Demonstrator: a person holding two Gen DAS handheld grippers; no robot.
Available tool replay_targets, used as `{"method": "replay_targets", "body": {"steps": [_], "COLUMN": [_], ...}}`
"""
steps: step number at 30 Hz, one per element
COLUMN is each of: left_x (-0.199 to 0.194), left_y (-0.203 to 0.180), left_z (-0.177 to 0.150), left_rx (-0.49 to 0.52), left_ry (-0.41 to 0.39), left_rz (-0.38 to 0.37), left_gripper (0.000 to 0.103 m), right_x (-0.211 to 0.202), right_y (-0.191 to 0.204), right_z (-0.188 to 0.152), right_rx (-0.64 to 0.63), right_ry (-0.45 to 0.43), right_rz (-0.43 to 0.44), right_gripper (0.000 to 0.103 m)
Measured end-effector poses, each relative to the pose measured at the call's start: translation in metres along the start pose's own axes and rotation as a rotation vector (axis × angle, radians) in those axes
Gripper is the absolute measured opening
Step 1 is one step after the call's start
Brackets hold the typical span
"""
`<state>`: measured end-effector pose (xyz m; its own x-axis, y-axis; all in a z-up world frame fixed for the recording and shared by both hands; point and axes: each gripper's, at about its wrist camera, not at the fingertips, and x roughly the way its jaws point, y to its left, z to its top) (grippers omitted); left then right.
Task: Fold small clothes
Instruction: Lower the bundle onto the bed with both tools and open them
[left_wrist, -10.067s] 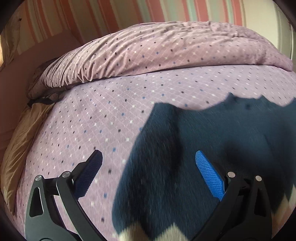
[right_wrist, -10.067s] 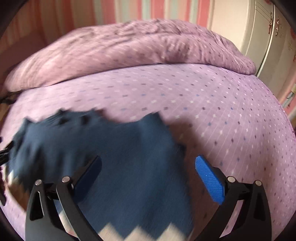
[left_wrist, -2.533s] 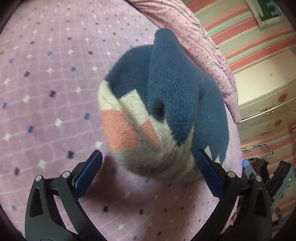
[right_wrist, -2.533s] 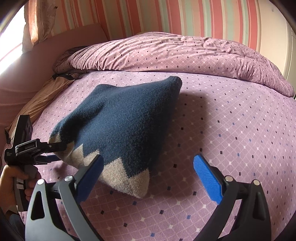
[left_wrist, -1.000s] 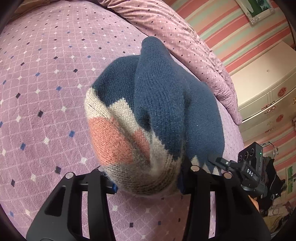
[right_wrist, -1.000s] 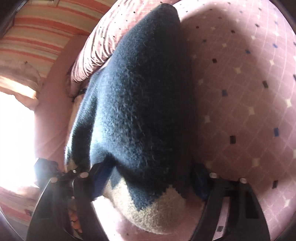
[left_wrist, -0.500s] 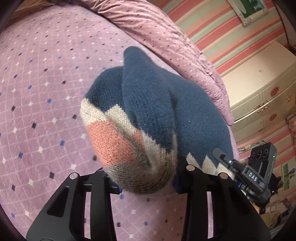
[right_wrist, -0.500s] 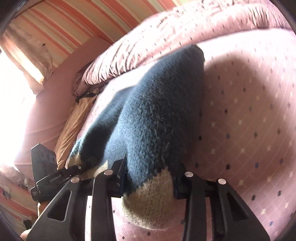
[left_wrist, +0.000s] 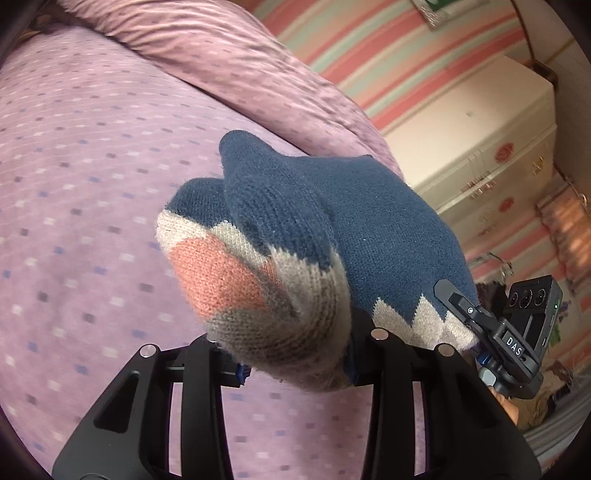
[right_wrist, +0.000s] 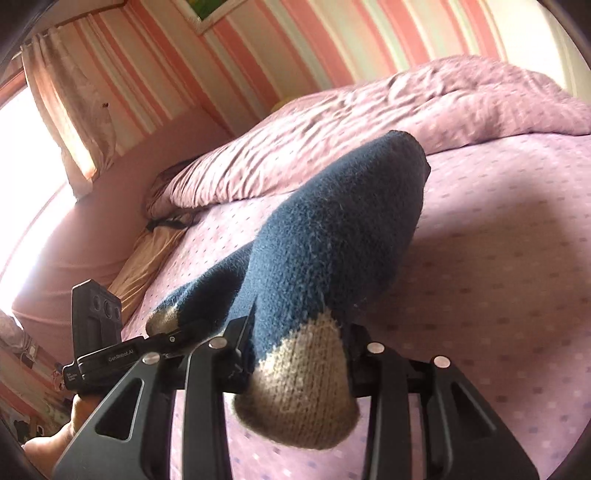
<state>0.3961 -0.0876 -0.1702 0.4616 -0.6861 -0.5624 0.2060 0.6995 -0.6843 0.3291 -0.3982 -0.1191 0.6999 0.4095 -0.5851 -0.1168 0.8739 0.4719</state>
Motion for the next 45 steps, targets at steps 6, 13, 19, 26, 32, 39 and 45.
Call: {"method": "replay_targets", "body": {"steps": [6,13,19,26,32,39,45], "left_x": [0.045,0.099,0.157,0.17,0.145,0.095,0.043], "left_y": [-0.087,-0.165,-0.204,-0.212,-0.213,-0.198,-0.175], "left_z": [-0.038,-0.11,-0.192,-0.236,-0.244,-0.234,-0.222], "left_rx": [0.074,0.13,0.172,0.213,0.302,0.278,0.322], "left_ry": [0.063,0.111,0.157,0.096,0.006,-0.058,-0.122], "left_rz": [-0.048,-0.054,0.042,0.228,0.363,0.358,0.417], "left_gripper": [0.036,0.036,0.036,0.047,0.075,0.079,0.081], "right_x": [-0.076,-0.155,-0.169,-0.155,-0.177,-0.187,-0.117], "right_y": [-0.064,-0.154,-0.25,-0.291,-0.274,-0.191,-0.126], "right_z": [-0.001,-0.025,-0.072,-0.103,-0.108,-0.081,-0.1], "right_rx": [0.034,0.057,0.119,0.119,0.01,-0.127,-0.231], "right_ry": [-0.047,-0.073,-0.003,0.075,0.033,-0.1,-0.021], "right_rz": [-0.056,-0.1,-0.117,-0.142,-0.426,-0.481,-0.449], "right_gripper": [0.034,0.034,0.034,0.051,0.093,0.096,0.096]}}
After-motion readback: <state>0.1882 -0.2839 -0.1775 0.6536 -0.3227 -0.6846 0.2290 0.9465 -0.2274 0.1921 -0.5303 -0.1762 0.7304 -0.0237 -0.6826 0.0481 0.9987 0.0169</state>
